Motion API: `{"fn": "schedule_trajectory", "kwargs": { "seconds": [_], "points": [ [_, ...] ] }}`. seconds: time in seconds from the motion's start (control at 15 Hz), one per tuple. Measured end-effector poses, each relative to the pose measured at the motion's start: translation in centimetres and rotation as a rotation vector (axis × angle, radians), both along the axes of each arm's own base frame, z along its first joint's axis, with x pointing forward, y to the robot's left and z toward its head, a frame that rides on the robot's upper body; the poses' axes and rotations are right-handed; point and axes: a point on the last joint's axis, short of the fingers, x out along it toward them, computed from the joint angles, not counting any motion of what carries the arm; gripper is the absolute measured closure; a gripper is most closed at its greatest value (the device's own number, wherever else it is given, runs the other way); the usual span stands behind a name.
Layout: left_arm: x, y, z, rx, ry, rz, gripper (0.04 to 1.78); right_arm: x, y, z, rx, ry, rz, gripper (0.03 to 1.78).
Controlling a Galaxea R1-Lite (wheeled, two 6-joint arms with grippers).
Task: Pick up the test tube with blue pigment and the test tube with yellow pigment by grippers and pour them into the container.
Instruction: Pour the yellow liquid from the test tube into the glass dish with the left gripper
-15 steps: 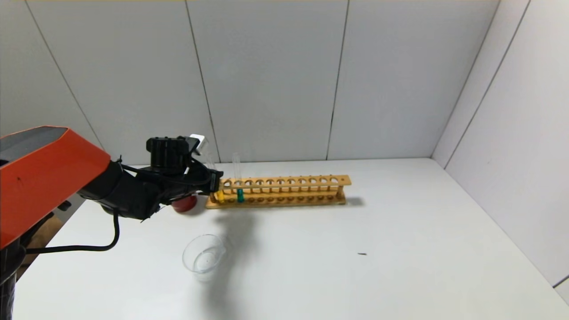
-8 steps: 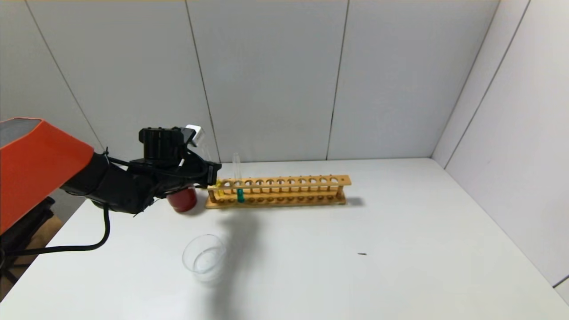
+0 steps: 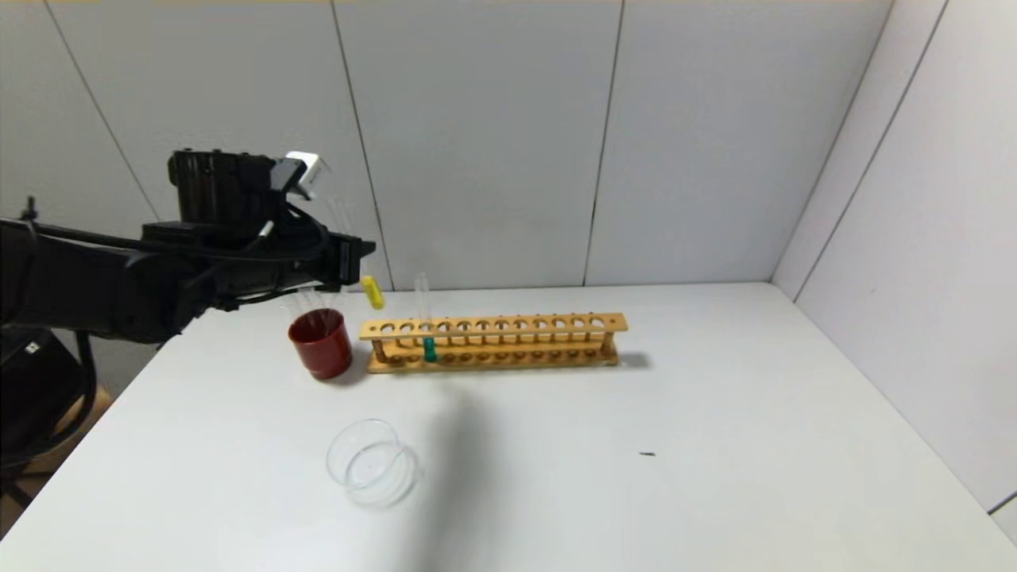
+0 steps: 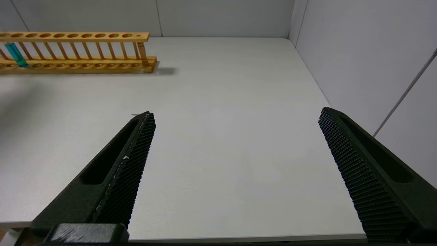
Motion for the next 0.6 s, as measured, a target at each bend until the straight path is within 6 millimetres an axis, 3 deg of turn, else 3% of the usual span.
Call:
{"fn": "schedule_trajectory", "kwargs": {
  "seconds": [0.2,0.4,0.6],
  "points": [
    [-3.8,0.8,1.3,0.108,0.028,-0.03,1.5,0.0,0.0,0.0,0.0,0.0,0.0,0.06],
    [-7.5,1.6,-0.1,0.334,0.017,-0.109,1.5,0.0,0.0,0.0,0.0,0.0,0.001,0.06],
    [-9.2,2.0,-1.7,0.578,-0.031,-0.209,1.5,0.0,0.0,0.0,0.0,0.0,0.0,0.06]
  ]
}}
